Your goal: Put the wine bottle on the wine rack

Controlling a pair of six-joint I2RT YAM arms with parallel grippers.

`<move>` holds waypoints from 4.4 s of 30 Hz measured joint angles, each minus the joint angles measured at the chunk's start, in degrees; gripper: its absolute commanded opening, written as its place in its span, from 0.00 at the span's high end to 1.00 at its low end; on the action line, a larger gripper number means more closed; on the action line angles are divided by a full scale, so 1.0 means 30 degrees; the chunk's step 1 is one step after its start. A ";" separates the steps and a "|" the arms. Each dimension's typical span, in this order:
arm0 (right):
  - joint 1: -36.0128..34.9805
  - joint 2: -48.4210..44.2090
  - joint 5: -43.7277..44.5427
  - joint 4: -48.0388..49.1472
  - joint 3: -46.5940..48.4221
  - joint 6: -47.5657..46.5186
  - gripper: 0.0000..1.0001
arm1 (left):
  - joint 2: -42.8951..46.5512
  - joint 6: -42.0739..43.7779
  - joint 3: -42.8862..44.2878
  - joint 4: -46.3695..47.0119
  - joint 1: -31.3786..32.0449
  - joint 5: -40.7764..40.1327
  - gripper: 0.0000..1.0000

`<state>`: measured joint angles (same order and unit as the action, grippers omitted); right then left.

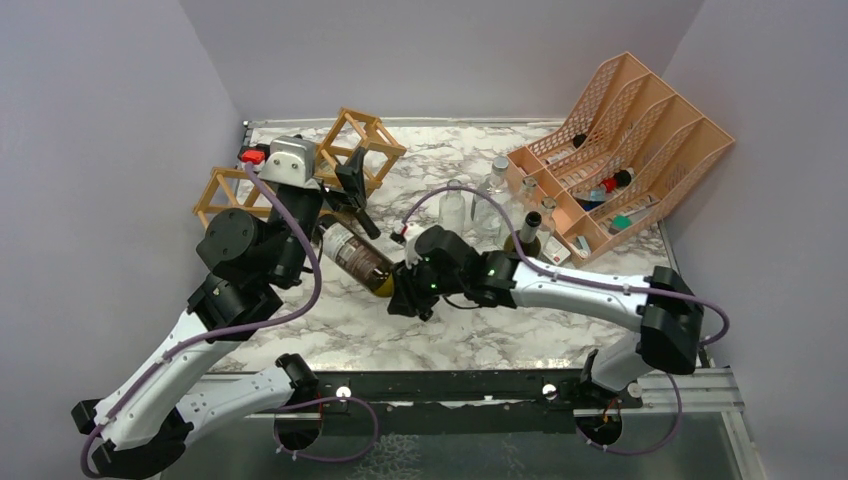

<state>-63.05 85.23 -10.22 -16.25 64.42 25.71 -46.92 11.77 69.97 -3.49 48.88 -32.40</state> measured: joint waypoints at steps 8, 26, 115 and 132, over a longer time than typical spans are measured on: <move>-0.1450 0.4932 0.1785 0.2790 0.1209 0.2040 0.99 | 0.0648 0.0474 0.0284 -0.2718 0.0000 -0.0131 0.01; -0.2069 1.0309 0.2739 0.3519 0.7016 0.3840 0.99 | 0.1377 0.1020 0.0605 -0.5340 0.0000 -0.0510 0.01; 0.1035 1.7981 0.1858 0.0357 1.7901 0.0663 0.51 | -0.0306 0.0998 0.1129 -0.5508 0.0000 -0.0554 0.01; 0.1056 1.7981 0.3592 0.4699 1.6801 -0.0313 0.56 | -0.0423 0.0801 0.1275 -0.5537 0.0000 -0.0539 0.01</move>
<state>-59.88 139.17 0.56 -2.15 114.83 24.77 -48.18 14.17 73.80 -20.10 48.88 -34.02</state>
